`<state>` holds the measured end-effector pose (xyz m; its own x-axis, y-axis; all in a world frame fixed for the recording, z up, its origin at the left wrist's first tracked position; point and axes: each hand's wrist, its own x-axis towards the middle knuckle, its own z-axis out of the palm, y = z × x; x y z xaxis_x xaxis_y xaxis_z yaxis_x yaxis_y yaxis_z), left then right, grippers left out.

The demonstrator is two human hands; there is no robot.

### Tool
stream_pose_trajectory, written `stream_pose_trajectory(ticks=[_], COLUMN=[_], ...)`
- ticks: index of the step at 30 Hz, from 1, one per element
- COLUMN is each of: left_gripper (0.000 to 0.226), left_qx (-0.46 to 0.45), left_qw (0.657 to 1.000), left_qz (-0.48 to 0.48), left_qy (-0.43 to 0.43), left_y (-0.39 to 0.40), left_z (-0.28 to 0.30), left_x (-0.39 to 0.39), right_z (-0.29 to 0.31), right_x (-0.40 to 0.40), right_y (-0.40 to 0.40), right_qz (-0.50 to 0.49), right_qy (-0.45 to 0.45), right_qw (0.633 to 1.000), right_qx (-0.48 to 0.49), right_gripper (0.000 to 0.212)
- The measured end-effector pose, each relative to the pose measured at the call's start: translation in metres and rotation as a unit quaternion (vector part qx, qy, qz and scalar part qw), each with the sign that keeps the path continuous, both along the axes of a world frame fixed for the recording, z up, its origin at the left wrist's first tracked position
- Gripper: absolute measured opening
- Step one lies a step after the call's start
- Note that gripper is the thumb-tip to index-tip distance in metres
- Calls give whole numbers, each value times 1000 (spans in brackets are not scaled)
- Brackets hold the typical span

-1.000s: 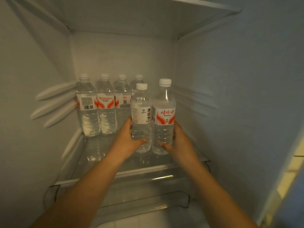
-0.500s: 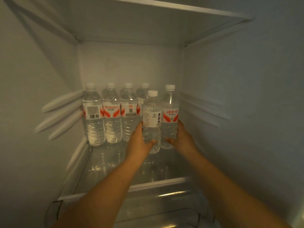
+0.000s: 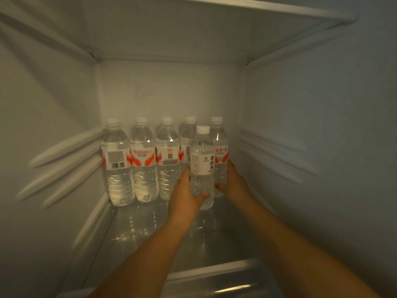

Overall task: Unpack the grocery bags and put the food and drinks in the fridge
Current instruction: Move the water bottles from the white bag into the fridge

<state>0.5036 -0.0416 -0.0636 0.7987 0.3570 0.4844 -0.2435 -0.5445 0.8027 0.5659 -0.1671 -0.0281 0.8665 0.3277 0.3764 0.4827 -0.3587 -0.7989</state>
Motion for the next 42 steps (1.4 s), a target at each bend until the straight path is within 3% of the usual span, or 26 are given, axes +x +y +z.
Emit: stream_pose_trajectory(ticks=[2,6,11,15,21,35,42], left_gripper=[82,80,79,69,52,48,61], left_qx=[4,-1,-34,-65,-82,-78,-112], left_qw=[1000,1000,999,996,994,994,992], left_qz=[1,2,-8,-61,-72,-74,-52], left_qy=[-1,0,-15,-25,-25,-24,-10], left_y=[0,3,-2,-11,-32,-43,-37], left_z=[-2,-5,-5,-1,2,6,26], left_x=[2,4,1,-4,-1,6,-31], right_z=[0,5,9,5,-5,-5,6], right_x=[1,-4,-22,-37,-41,-28,-55], right_y=[1,-2,-18,-21,-25,-30,-39], right_qz=[4,16,-20,27,-38,-69,-86], right_qy=[3,-3,15,55,28,3,-15], right_qw=[1000,1000,997,995,993,994,987], right_qx=[9,12,79,84,108,88,132], right_gripper=[51,33,58,54,62,60,65])
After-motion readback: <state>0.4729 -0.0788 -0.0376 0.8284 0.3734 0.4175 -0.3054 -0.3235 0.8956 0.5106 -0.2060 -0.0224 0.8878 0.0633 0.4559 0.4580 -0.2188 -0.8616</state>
